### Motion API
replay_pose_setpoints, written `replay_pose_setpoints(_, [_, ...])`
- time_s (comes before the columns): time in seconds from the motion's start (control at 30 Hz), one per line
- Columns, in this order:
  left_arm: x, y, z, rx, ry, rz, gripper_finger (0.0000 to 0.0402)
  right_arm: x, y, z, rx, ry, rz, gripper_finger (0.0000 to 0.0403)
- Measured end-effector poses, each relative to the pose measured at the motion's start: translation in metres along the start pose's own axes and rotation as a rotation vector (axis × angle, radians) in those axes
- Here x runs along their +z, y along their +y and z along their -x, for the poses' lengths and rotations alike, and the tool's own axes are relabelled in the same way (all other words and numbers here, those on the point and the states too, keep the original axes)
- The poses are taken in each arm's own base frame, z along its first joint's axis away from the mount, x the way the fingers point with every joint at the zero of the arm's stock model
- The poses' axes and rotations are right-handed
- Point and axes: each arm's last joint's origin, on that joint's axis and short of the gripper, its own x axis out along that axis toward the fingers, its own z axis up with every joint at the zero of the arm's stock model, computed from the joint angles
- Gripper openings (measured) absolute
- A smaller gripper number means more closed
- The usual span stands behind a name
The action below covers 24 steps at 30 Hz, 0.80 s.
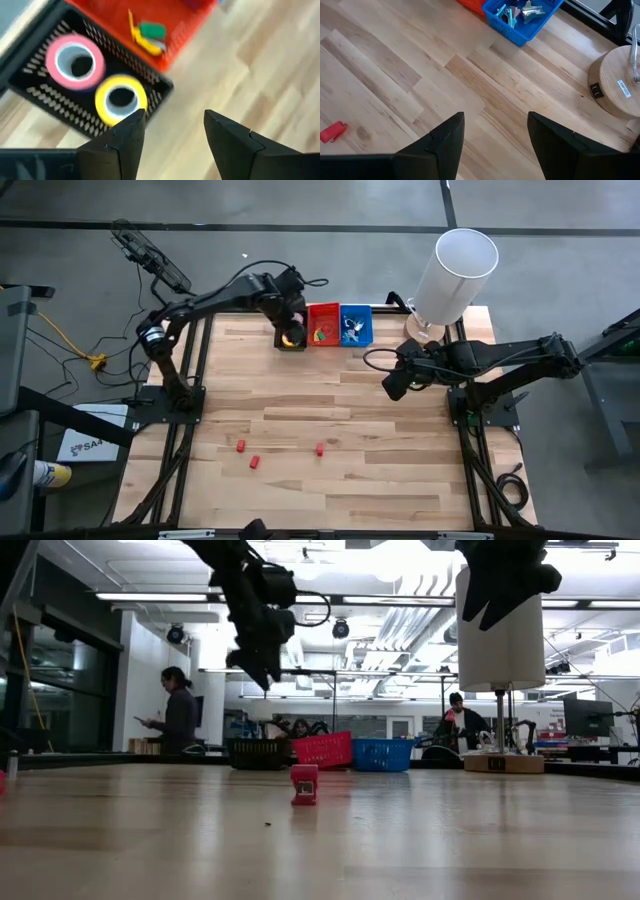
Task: Pick and place Stapler, Stapler remover, tape
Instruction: Put the red stapler into the red bin
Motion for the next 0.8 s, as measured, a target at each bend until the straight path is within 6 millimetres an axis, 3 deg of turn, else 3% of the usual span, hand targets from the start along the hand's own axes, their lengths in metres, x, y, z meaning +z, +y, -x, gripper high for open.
replay_pose_setpoints(0.27, [-0.028, -0.007, 0.029, -0.083, 0.17, -0.18, 0.0199, 0.0, 0.0, 0.0, 0.0, 0.0, 0.021, 0.0209])
replay_pose_setpoints(0.53, [-0.056, -0.027, 0.054, -0.178, 0.26, -0.337, 0.0199, 0.0, 0.0, 0.0, 0.0, 0.0, 0.04, 0.0208])
replay_pose_setpoints(0.8, [-0.09, -0.043, 0.065, -0.166, 0.325, -0.296, 0.0199, 0.0, 0.0, 0.0, 0.001, 0.001, 0.039, 0.0208])
